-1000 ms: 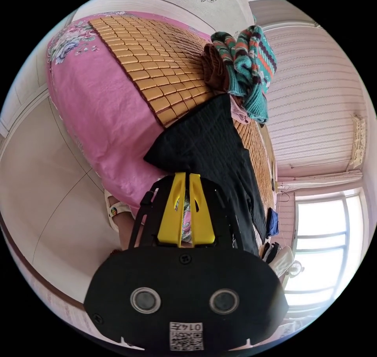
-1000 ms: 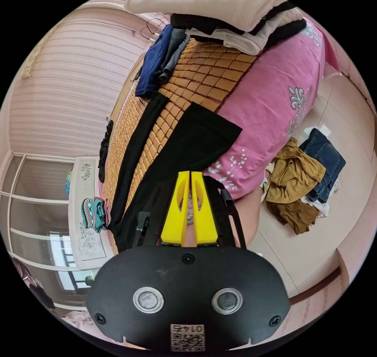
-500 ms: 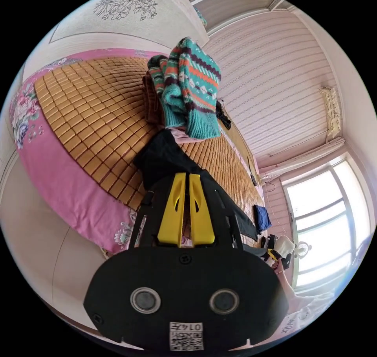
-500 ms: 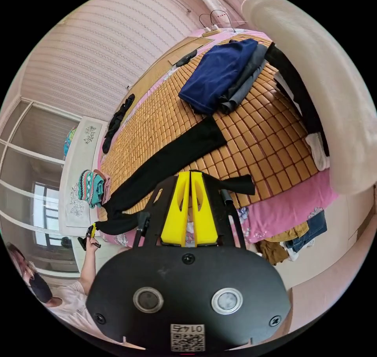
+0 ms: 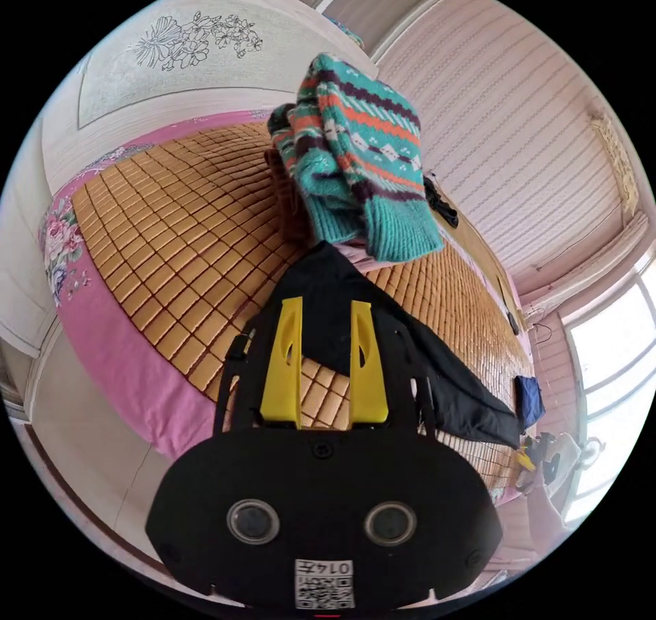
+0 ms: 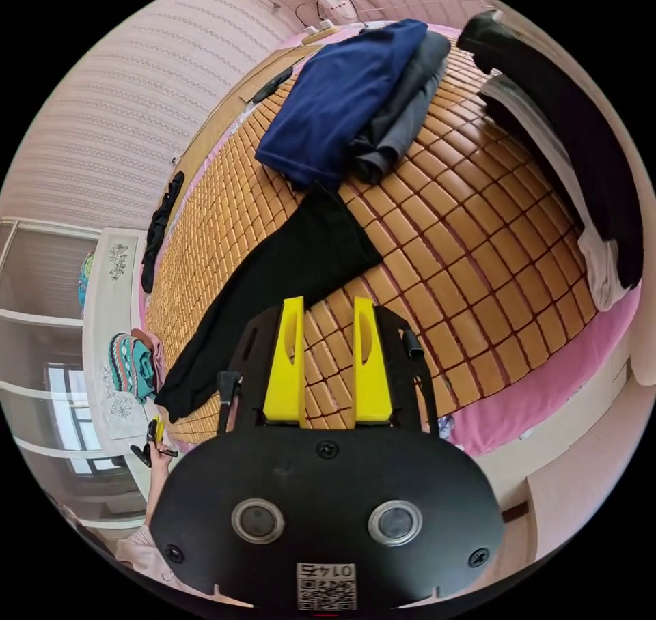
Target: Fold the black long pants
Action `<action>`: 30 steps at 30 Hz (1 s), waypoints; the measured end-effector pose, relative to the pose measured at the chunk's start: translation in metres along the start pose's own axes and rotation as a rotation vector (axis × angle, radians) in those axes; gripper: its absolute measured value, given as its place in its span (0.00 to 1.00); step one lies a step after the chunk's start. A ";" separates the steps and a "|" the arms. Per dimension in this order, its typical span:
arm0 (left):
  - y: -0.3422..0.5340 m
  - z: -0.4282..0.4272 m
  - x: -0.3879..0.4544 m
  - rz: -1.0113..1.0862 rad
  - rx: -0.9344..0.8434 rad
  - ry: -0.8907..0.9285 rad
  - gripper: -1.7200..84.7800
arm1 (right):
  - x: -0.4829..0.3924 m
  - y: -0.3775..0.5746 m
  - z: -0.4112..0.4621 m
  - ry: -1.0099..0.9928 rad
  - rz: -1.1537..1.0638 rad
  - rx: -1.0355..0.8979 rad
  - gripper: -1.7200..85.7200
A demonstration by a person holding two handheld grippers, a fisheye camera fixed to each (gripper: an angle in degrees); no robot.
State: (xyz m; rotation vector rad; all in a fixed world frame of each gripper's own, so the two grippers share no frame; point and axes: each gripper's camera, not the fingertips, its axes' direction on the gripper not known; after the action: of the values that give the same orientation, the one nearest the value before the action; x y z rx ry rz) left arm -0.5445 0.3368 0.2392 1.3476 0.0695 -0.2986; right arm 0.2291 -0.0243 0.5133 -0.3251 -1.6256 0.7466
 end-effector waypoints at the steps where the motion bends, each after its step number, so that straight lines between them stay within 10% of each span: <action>1: 0.004 0.004 -0.001 -0.001 0.000 -0.021 0.17 | 0.004 0.005 0.004 -0.040 0.022 0.017 0.14; 17: 0.038 0.085 0.066 0.161 -0.192 -0.252 0.06 | -0.006 0.014 -0.021 -0.256 0.103 0.124 0.03; 30: 0.161 0.032 0.074 0.510 -0.140 -0.270 0.09 | -0.022 0.064 -0.105 0.012 -0.035 -0.041 0.02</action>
State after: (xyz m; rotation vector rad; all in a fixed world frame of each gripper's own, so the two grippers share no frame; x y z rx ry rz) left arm -0.4370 0.3242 0.3831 1.1306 -0.4658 -0.0395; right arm 0.3213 0.0403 0.4593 -0.3293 -1.6329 0.6843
